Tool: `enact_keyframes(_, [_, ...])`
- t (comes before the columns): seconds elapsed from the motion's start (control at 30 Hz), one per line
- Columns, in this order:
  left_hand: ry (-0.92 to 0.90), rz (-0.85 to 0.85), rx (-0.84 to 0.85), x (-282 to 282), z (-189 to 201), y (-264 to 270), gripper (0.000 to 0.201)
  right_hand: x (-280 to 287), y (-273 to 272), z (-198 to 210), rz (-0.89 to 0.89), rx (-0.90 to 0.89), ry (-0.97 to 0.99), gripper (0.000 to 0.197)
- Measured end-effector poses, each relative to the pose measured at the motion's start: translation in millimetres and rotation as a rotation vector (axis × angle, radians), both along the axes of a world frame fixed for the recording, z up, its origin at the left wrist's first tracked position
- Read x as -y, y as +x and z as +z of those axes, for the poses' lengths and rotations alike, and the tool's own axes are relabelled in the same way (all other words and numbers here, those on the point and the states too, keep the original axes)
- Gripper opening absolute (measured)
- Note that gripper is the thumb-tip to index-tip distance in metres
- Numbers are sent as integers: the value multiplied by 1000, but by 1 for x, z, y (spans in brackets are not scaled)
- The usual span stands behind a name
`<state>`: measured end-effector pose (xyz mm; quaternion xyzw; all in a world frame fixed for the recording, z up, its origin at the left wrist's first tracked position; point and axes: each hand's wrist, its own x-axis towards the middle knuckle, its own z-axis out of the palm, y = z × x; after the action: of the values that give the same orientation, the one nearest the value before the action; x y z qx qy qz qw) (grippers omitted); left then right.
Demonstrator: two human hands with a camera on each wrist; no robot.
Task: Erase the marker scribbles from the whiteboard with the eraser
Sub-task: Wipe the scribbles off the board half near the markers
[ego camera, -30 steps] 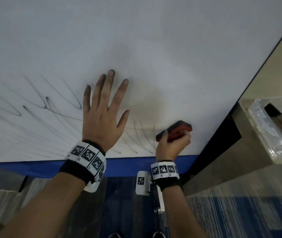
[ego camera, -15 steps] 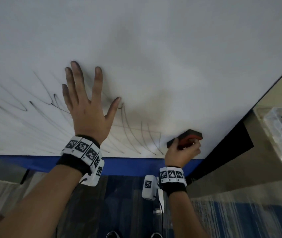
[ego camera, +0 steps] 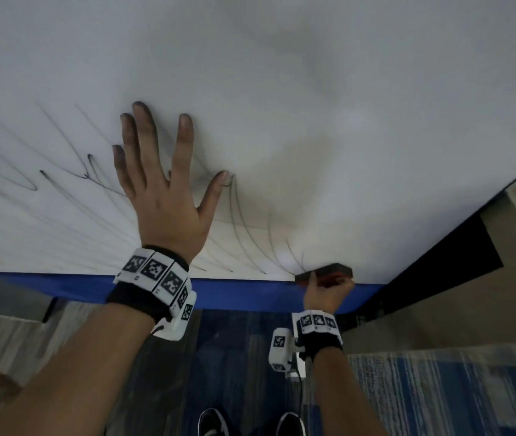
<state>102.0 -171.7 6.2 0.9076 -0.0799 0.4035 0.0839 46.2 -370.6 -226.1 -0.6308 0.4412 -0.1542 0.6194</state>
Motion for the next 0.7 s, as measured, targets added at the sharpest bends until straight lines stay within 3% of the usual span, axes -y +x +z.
enact_keyframes(0.07, [-9,-6,-3,0,-4,2,75,1,4,-8,15,-87,180,65])
enact_keyframes(0.13, [-17,-6,-5,1,-7,3,74,0,8,-3,-9,-89,224,67])
enact_keyframes(0.33, [-23,-6,10,1,-16,6,75,-20,15,26,-76,139,132,57])
enact_keyframes(0.5, [-30,-13,5,3,-19,6,73,-60,25,-10,-154,10,316,67])
enact_keyframes(0.6, [-36,-26,2,2,-22,5,72,-72,30,-30,-186,5,534,56])
enact_keyframes(0.67, [-32,-32,-5,1,-24,3,71,-70,33,-40,-189,24,573,48])
enact_keyframes(0.7, [-27,-36,-12,0,-25,2,72,-69,31,-28,-193,33,556,54])
